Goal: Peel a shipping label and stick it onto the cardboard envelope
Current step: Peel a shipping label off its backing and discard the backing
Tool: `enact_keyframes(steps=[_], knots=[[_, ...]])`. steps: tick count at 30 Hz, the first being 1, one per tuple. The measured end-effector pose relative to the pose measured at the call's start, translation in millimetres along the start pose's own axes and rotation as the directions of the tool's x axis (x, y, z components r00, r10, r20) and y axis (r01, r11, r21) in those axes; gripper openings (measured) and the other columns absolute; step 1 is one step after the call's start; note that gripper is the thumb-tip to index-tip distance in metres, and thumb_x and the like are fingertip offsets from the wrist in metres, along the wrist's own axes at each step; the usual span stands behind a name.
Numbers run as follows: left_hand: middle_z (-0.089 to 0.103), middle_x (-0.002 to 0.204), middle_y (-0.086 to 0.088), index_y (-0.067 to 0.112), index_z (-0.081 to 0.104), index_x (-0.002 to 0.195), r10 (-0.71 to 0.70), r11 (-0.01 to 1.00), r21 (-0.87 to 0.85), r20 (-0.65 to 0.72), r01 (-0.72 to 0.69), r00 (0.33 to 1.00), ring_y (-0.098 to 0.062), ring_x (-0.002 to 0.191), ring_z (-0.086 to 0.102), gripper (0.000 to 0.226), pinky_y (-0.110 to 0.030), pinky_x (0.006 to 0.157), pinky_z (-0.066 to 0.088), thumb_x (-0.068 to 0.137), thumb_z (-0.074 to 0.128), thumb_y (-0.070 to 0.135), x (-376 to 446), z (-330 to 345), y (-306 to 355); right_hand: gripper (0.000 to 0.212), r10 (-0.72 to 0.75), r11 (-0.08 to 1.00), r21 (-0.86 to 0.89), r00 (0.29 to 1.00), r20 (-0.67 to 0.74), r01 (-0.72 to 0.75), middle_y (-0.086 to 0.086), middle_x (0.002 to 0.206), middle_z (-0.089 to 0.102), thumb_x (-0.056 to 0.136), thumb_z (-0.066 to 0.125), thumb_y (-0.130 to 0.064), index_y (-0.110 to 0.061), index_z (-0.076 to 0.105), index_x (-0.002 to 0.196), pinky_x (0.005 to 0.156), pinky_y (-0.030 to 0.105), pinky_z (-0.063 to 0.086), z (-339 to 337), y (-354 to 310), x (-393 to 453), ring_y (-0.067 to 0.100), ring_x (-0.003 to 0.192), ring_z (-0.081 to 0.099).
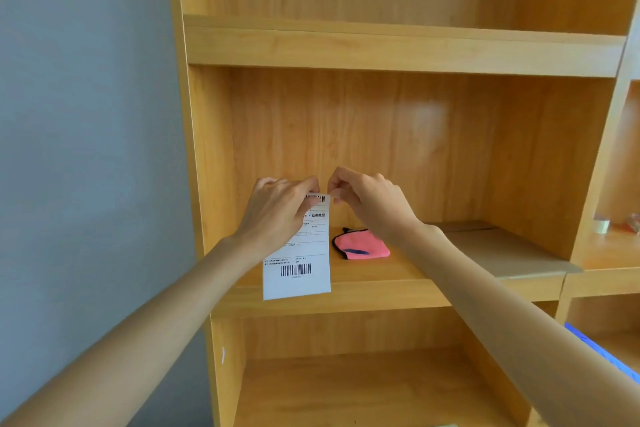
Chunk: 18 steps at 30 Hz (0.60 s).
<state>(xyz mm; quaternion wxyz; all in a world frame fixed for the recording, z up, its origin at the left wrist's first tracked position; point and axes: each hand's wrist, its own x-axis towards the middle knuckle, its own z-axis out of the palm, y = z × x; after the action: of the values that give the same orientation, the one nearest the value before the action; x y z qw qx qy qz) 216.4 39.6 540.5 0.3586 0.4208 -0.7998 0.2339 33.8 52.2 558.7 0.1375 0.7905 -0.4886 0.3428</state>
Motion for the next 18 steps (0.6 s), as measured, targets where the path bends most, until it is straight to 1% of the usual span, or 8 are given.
enact_keyframes(steps=[3,7,10,14,16,18], knots=[[0.055,0.068,0.012,0.023,0.057,0.096,-0.004,1.000,-0.006,-0.002,0.004,1.000,-0.018,0.075,0.060,0.007,-0.039,0.089,0.039,0.099,0.052,0.027,0,-2,-3,0.013,-0.012,1.000,-0.024,1.000,-0.028,0.012,-0.014,0.083,0.071,0.097,0.050,-0.021,-0.029,0.059,0.094,0.058,0.028,0.043,-2,-3,5,0.017,0.070,0.061],[0.047,0.062,0.012,0.024,0.055,0.092,0.001,1.000,-0.001,-0.016,-0.001,1.000,-0.014,0.066,0.053,0.008,-0.038,0.088,0.039,0.099,0.052,0.027,0,-5,-7,0.019,-0.054,0.997,-0.054,0.998,-0.016,0.053,-0.014,0.080,0.067,0.097,0.045,-0.015,-0.027,0.060,0.094,0.054,0.027,0.036,-5,-7,8,0.016,0.064,0.053],[0.050,0.063,0.012,0.025,0.056,0.093,0.005,1.000,0.004,-0.018,-0.005,1.000,-0.017,0.070,0.059,0.009,-0.039,0.088,0.040,0.099,0.052,0.028,1,-8,-10,0.020,-0.079,0.994,-0.077,0.997,-0.018,0.077,-0.011,0.081,0.068,0.097,0.045,-0.013,-0.026,0.060,0.092,0.051,0.025,0.034,-7,-9,11,0.017,0.064,0.055],[0.046,0.058,0.013,0.025,0.056,0.093,0.008,1.000,-0.007,-0.022,-0.008,1.000,-0.016,0.068,0.057,0.007,-0.040,0.093,0.039,0.099,0.053,0.026,2,-12,-11,0.020,-0.082,0.992,-0.098,0.996,-0.021,0.080,-0.011,0.084,0.070,0.097,0.046,-0.013,-0.026,0.060,0.091,0.050,0.023,0.034,-9,-12,14,0.016,0.062,0.056],[0.052,0.063,0.013,0.025,0.055,0.098,0.018,1.000,-0.011,-0.017,-0.018,1.000,-0.015,0.071,0.059,0.002,-0.041,0.098,0.037,0.099,0.054,0.026,0,-12,-12,0.018,-0.066,0.993,-0.095,0.998,0.001,0.065,-0.011,0.085,0.071,0.097,0.048,-0.015,-0.027,0.060,0.092,0.051,0.023,0.034,-10,-14,15,0.016,0.066,0.057],[0.064,0.076,0.014,0.025,0.050,0.106,0.032,0.999,-0.017,-0.025,-0.033,0.999,-0.011,0.079,0.064,0.010,-0.041,0.106,0.030,0.098,0.056,0.025,-3,-12,-13,0.016,-0.043,0.997,-0.060,0.997,0.058,0.047,-0.014,0.085,0.072,0.098,0.049,-0.019,-0.028,0.060,0.093,0.054,0.024,0.036,-10,-17,15,0.016,0.078,0.061]])
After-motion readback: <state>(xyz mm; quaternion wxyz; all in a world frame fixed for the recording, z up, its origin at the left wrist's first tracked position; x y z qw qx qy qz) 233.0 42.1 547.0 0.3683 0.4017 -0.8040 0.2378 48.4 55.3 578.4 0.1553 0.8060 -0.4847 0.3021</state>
